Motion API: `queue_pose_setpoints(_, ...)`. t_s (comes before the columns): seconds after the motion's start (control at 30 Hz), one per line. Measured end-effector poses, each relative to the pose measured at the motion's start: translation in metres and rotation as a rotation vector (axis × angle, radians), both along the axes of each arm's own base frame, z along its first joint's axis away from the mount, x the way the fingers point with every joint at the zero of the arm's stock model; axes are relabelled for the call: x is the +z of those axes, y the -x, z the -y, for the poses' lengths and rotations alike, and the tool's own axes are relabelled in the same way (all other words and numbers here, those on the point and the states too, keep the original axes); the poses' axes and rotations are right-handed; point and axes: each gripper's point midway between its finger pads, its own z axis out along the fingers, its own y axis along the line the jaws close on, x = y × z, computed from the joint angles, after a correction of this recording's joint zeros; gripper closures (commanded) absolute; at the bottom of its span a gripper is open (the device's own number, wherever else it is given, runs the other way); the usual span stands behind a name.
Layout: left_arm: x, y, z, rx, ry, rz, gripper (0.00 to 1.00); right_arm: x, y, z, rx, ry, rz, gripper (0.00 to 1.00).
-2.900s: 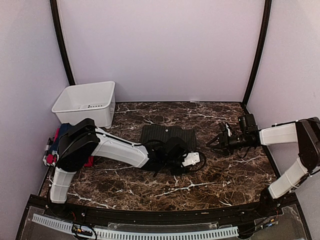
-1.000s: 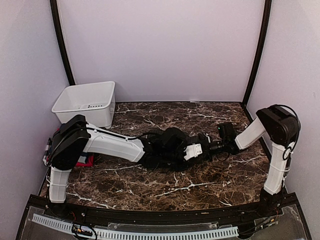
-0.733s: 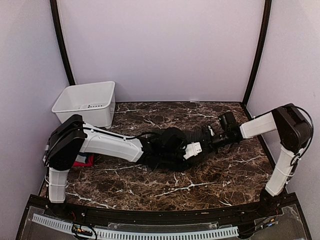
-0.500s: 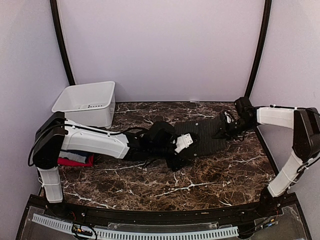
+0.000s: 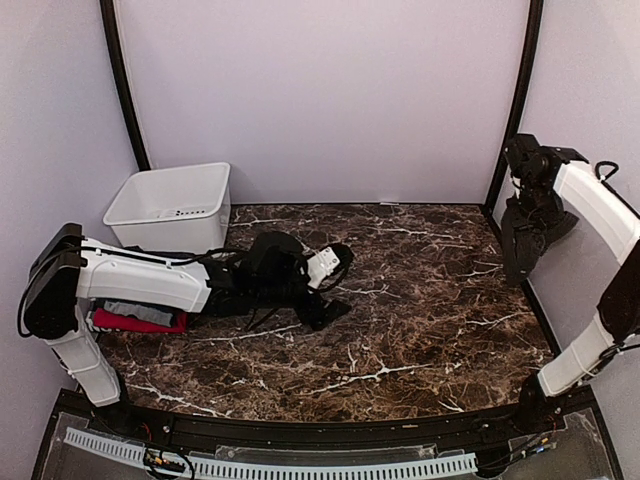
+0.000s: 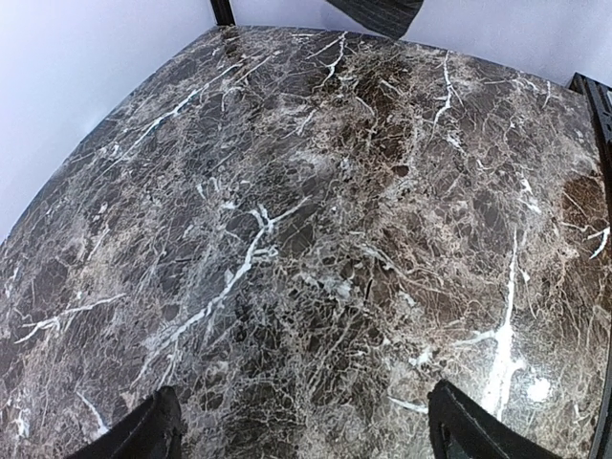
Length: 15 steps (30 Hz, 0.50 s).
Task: Fold and stack the mixed laundry pile
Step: Turn over the square-folded shirt at the center of the board.
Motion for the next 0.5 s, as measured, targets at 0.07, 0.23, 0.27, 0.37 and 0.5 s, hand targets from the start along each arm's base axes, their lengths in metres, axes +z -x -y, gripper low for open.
queue_pose_setpoints(0.07,0.004,-0.003,-0.005,0.015,0.010,-0.001,0.12,0.001,0.002,0.012,-0.010,0.091,-0.050,1.00)
queue_pose_setpoints(0.23,0.015,-0.014,-0.019,0.066,0.041,-0.009,0.12,-0.055,-0.018,-0.025,0.118,0.232,-0.271,1.00)
queue_pose_setpoints(0.27,0.016,-0.016,-0.022,0.081,0.046,-0.013,0.12,-0.076,-0.023,-0.048,0.178,0.267,-0.330,1.00)
queue_pose_setpoints(0.37,0.022,-0.025,-0.035,0.142,0.075,-0.049,0.12,-0.149,-0.022,-0.130,0.365,0.361,-0.500,1.00)
queue_pose_setpoints(0.5,0.033,-0.041,-0.068,0.259,0.158,-0.133,0.12,-0.217,0.010,-0.223,0.562,0.454,-0.605,1.00)
